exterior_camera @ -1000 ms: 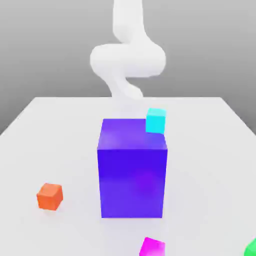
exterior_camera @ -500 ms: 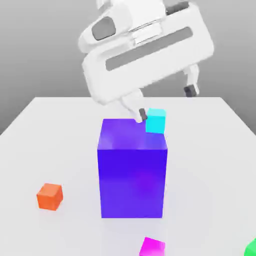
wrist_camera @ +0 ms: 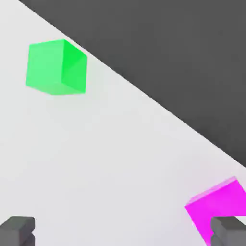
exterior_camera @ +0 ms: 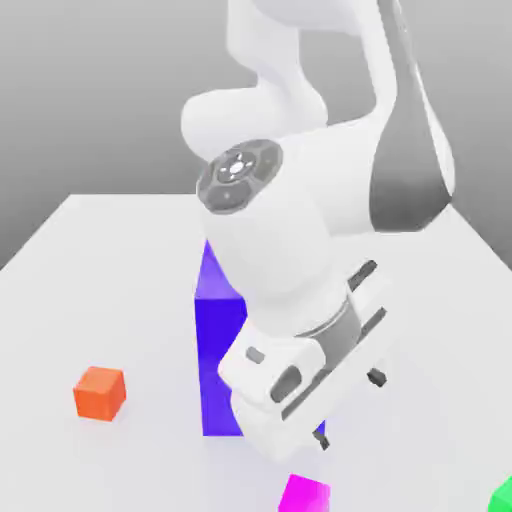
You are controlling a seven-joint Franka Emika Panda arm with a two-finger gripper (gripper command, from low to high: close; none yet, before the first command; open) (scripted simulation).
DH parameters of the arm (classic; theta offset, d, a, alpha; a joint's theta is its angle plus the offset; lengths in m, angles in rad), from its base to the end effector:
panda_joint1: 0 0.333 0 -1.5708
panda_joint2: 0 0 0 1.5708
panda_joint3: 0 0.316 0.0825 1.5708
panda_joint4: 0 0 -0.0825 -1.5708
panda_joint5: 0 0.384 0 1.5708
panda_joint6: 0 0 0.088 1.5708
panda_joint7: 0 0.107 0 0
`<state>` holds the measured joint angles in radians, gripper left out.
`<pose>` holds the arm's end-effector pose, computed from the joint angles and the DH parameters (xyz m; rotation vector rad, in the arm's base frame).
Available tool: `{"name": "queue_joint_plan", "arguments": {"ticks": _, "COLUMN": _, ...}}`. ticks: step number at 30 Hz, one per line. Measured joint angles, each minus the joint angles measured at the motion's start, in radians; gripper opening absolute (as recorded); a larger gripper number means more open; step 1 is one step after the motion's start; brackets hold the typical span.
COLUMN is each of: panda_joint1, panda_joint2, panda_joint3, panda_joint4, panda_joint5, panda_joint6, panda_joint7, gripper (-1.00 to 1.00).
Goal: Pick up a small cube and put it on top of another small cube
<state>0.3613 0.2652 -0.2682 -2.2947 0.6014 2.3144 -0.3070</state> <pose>0.5026 0.0546 0.2216 -2.7882 0.0851 0.2497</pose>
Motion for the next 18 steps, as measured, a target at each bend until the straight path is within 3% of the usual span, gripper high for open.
{"name": "queue_joint_plan", "arguments": {"ticks": 7, "panda_joint1": 0.014, "panda_joint2": 0.085, "panda_joint3": 0.0, "panda_joint4": -0.022, "panda_joint5": -0.078, "panda_joint6": 0.127, "panda_joint7": -0.115, "gripper": 0.0}}
{"name": "queue_joint_plan", "arguments": {"ticks": 16, "panda_joint1": 0.099, "panda_joint2": 0.085, "panda_joint3": -0.064, "panda_joint4": -0.056, "panda_joint5": -0.31, "panda_joint6": 0.327, "panda_joint7": -0.191, "gripper": 0.0}}
{"name": "queue_joint_plan", "arguments": {"ticks": 18, "panda_joint1": 0.094, "panda_joint2": 0.128, "panda_joint3": -0.048, "panda_joint4": -0.047, "panda_joint5": -0.308, "panda_joint6": 0.381, "panda_joint7": -0.217, "gripper": 0.0}}
